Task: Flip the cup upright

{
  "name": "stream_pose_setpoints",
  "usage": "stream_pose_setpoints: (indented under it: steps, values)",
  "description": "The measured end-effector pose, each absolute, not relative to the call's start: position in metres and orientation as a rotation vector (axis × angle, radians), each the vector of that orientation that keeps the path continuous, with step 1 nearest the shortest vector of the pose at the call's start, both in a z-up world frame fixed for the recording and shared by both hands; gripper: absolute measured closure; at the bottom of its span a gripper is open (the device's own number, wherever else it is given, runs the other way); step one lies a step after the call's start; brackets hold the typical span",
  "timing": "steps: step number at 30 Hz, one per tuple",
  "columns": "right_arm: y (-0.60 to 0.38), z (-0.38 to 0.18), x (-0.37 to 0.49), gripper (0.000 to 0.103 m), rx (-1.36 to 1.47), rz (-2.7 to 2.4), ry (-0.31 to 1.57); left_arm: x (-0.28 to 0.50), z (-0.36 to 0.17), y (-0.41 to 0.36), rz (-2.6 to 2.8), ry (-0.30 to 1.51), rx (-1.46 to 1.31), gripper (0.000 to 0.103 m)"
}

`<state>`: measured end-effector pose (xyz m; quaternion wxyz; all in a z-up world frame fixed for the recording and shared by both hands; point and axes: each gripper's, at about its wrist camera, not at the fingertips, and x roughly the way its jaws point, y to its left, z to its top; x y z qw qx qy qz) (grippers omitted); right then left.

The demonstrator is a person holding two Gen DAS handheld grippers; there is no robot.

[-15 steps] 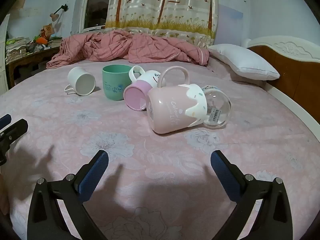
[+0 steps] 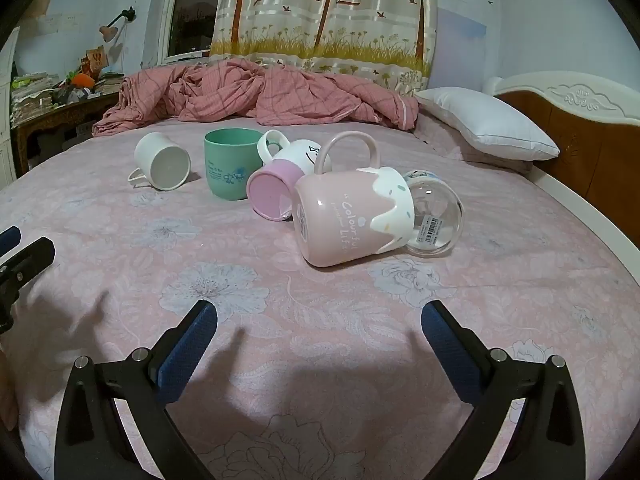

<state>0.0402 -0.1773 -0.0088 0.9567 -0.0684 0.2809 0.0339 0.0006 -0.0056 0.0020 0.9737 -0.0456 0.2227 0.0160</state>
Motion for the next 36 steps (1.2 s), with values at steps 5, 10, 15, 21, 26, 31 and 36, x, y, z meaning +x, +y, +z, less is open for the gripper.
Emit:
stream_pose_setpoints:
  steps: [5,10,15,21,26,31,36]
  values:
    - [-0.1770,-0.0088,0.0404,0.000,-0.138,0.069,0.570,0.0002,-0.0015,-0.0037,0.035,0.455,-0.089,0.000]
    - [-0.1766,-0.0089,0.0406,0.000,-0.139,0.069,0.570,0.0032,-0.0020,-0.0041,0.041,0.465,-0.079,0.000]
    - [-0.1761,-0.0090,0.0411,0.000,-0.140,0.069,0.572,0.0053,-0.0038,-0.0036,0.042,0.462,-0.082,0.000]
    - [-0.1760,-0.0092,0.0414,0.000,-0.141,0.069,0.574,0.0043,-0.0037,-0.0031,0.043,0.461,-0.082,0.000]
    - [-0.1760,-0.0090,0.0410,0.000,-0.142,0.069,0.574,0.0009,-0.0042,-0.0012,0.051,0.446,-0.087,0.000]
    - [-0.1760,-0.0090,0.0410,0.000,-0.143,0.068,0.575,-0.0008,-0.0043,-0.0010,0.055,0.449,-0.081,0.000]
    - [-0.1763,-0.0089,0.0405,0.000,-0.144,0.068,0.577,-0.0005,-0.0042,-0.0017,0.055,0.450,-0.080,0.000]
